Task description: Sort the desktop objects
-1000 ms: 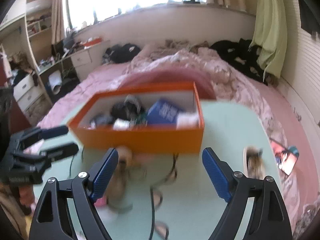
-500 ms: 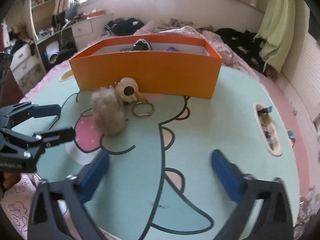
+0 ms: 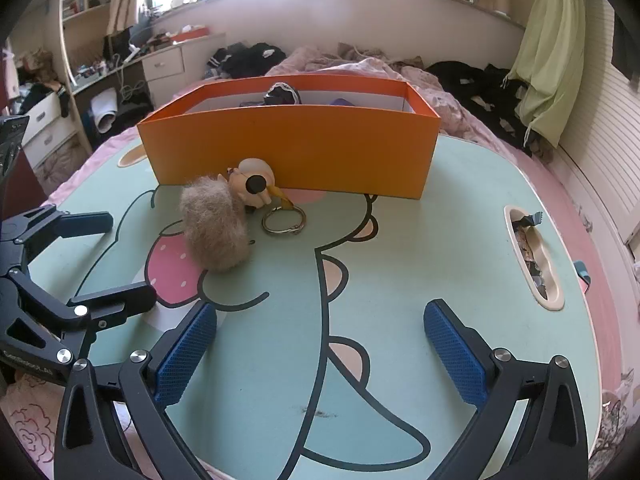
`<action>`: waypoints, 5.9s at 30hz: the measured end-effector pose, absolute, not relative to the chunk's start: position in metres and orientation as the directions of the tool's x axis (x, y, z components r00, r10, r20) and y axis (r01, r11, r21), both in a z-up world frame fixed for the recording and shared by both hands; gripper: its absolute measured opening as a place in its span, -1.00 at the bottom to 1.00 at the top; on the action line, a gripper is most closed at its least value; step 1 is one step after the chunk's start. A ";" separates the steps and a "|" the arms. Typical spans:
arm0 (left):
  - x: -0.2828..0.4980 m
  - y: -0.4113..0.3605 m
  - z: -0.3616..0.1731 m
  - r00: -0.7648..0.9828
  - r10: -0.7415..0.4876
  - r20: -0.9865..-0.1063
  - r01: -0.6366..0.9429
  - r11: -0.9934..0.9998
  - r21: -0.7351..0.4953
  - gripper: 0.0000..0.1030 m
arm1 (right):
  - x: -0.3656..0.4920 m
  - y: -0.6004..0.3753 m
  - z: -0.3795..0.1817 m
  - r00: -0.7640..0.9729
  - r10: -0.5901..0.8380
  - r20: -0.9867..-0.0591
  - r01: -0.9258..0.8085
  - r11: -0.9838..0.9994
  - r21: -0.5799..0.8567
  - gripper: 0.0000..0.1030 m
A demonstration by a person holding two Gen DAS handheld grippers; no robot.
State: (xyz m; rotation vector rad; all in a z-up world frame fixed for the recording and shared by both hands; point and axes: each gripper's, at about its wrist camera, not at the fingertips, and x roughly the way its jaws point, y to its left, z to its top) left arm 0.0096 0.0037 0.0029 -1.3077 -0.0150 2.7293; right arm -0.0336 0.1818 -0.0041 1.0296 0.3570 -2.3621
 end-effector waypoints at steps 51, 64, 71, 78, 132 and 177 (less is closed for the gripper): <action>0.011 0.004 0.002 -0.622 0.107 -0.775 -0.098 -0.993 -0.059 1.00 | -0.035 0.182 0.003 -0.573 -0.388 -0.722 0.586 -0.810 -0.030 1.00; 0.011 0.004 0.002 -0.623 0.107 -0.775 -0.098 -0.993 -0.058 1.00 | -0.037 0.191 0.011 -0.607 -0.404 -0.684 0.553 -0.833 0.001 0.73; 0.010 0.004 0.002 -0.623 0.108 -0.774 -0.098 -0.993 -0.059 1.00 | -0.040 0.168 0.043 -0.562 -0.525 -0.640 0.645 -0.762 0.059 0.68; 0.011 0.004 0.002 -0.624 0.108 -0.774 -0.098 -0.993 -0.060 0.99 | -0.059 0.125 0.026 -0.425 -0.522 -0.739 0.699 -0.708 0.098 -0.24; -0.079 0.007 0.116 -0.783 0.174 -0.597 -0.121 -0.984 -0.129 -0.02 | -0.094 0.178 0.103 -0.642 -0.561 -0.523 0.573 -0.804 0.158 -0.58; -0.036 0.012 0.002 -0.560 0.016 -0.828 0.051 -0.997 -0.054 1.00 | -0.058 0.186 0.003 -0.601 -0.251 -0.759 0.422 -0.906 -0.035 1.00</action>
